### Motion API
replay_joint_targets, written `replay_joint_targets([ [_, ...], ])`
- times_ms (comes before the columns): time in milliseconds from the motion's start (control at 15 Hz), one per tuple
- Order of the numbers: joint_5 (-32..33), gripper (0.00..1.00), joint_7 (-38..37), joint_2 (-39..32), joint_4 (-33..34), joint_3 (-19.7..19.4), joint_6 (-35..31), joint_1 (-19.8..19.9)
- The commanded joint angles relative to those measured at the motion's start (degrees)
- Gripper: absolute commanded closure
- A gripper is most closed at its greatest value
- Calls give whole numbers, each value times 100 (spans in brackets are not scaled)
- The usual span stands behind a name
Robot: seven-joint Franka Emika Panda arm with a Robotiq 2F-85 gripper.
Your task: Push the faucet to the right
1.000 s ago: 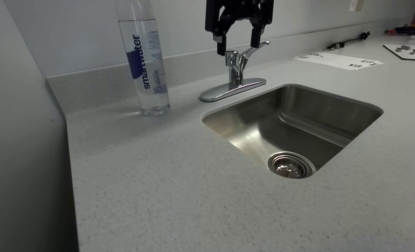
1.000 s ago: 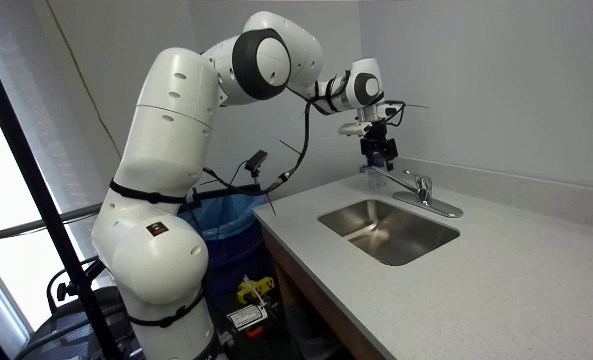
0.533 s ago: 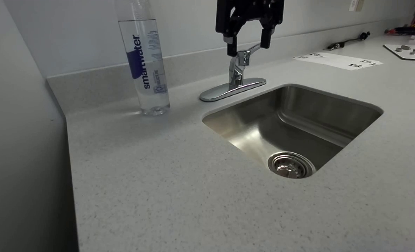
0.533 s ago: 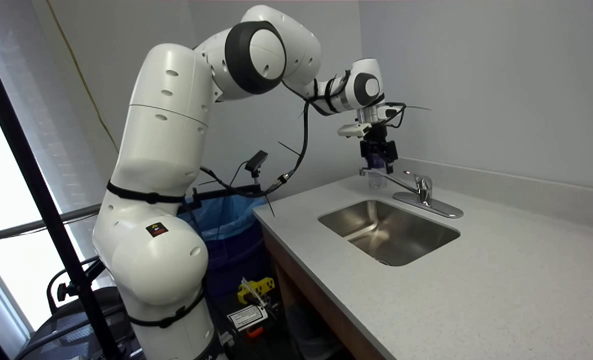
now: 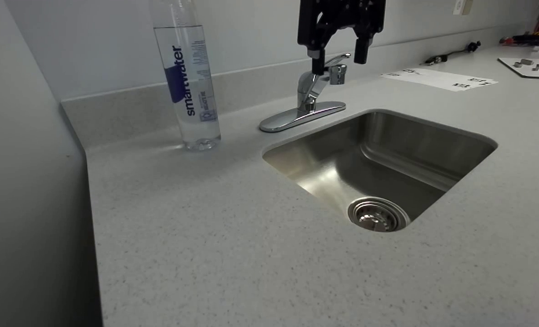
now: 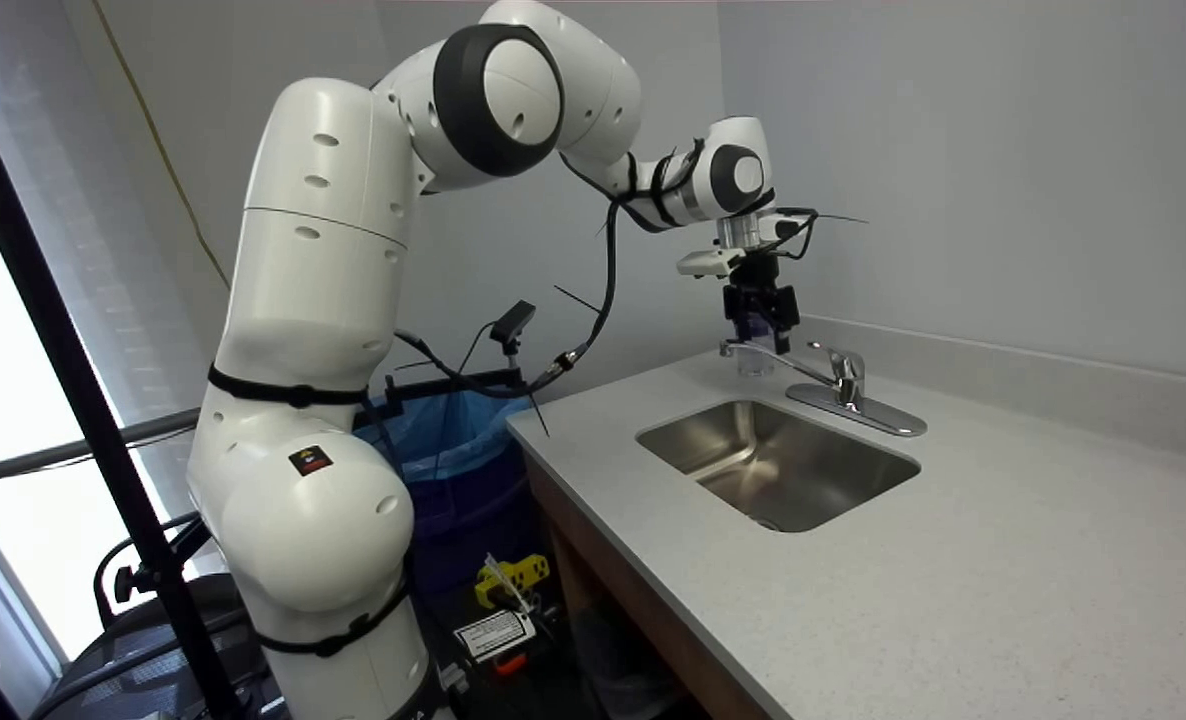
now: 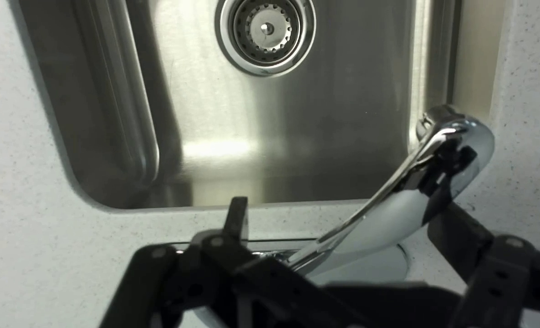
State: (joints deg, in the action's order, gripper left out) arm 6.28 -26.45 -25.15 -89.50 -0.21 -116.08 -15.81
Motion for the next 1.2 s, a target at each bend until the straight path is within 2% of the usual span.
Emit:
replay_joint_targets([
  [0, 112, 0, -89, 247, -326, -49, 135, 178],
  [1133, 174, 0, -568, 366, -494, -244, 398, 419],
])
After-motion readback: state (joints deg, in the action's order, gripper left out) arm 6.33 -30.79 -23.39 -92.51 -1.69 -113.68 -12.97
